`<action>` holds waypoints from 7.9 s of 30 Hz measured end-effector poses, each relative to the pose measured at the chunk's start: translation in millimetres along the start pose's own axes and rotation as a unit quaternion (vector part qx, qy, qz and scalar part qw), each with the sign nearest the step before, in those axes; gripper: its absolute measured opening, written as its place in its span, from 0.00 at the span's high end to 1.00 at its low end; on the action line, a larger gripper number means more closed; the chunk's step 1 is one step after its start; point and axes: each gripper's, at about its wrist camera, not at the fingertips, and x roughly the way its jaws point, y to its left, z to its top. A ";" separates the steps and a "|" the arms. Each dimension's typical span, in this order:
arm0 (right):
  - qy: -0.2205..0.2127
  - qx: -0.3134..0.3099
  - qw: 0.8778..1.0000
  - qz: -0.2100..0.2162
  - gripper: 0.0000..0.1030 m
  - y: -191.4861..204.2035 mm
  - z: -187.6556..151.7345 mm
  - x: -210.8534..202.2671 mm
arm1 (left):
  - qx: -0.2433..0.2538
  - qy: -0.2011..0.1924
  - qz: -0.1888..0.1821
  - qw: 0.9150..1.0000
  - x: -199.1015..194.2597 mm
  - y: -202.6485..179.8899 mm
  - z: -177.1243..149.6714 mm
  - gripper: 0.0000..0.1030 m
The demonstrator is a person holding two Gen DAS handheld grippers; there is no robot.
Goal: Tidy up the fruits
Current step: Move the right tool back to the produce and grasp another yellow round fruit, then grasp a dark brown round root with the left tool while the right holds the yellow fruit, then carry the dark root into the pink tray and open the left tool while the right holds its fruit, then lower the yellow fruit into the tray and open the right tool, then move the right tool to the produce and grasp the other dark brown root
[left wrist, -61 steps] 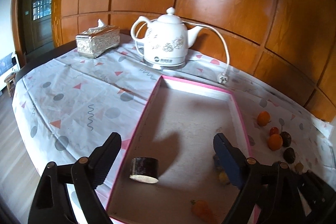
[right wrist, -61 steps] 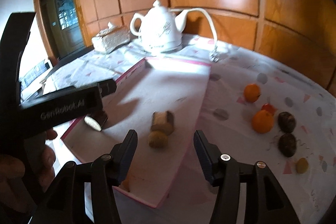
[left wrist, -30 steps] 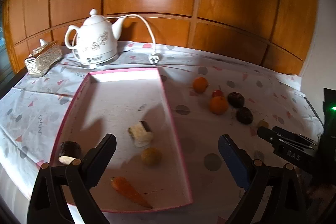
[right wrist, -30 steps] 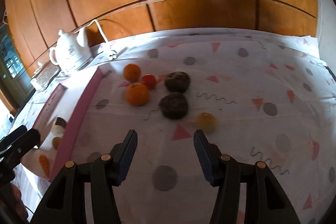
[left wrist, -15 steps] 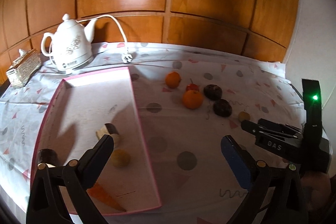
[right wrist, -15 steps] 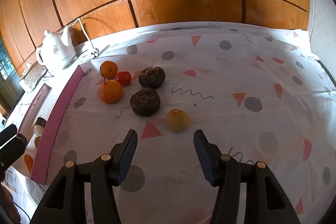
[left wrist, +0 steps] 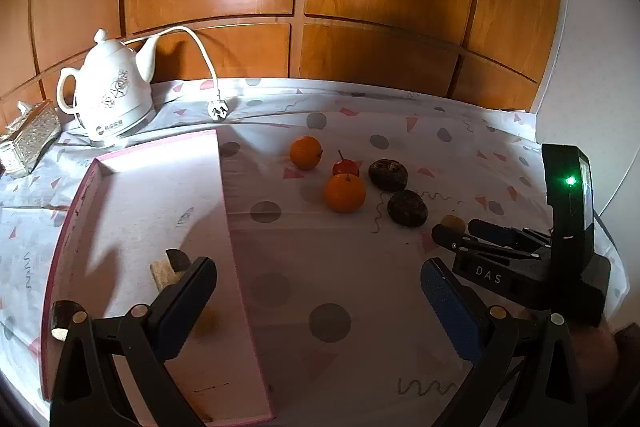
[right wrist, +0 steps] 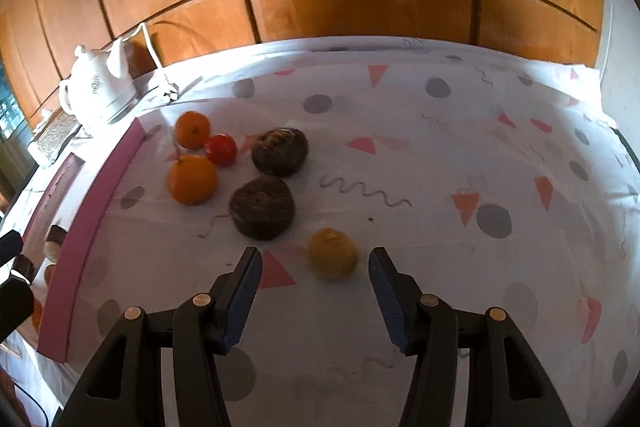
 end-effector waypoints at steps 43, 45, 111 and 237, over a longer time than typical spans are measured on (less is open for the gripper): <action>-0.013 0.040 0.997 -0.060 0.72 -62.6 -6.9 -2.8 | 0.019 0.088 -0.020 0.996 137.1 -91.6 41.6 0.29; -0.013 0.041 0.997 -0.058 0.72 -63.3 -7.0 -2.9 | 0.029 0.091 -0.018 0.995 144.4 -97.8 41.7 0.35; -0.011 0.030 0.997 -0.074 0.72 -58.5 -6.2 -0.9 | 0.012 0.058 -0.019 0.998 85.3 -47.7 -3.0 0.57; 0.014 -0.016 0.999 0.038 0.69 24.0 50.0 42.7 | -0.079 0.060 -0.007 0.995 81.7 -5.5 39.6 0.32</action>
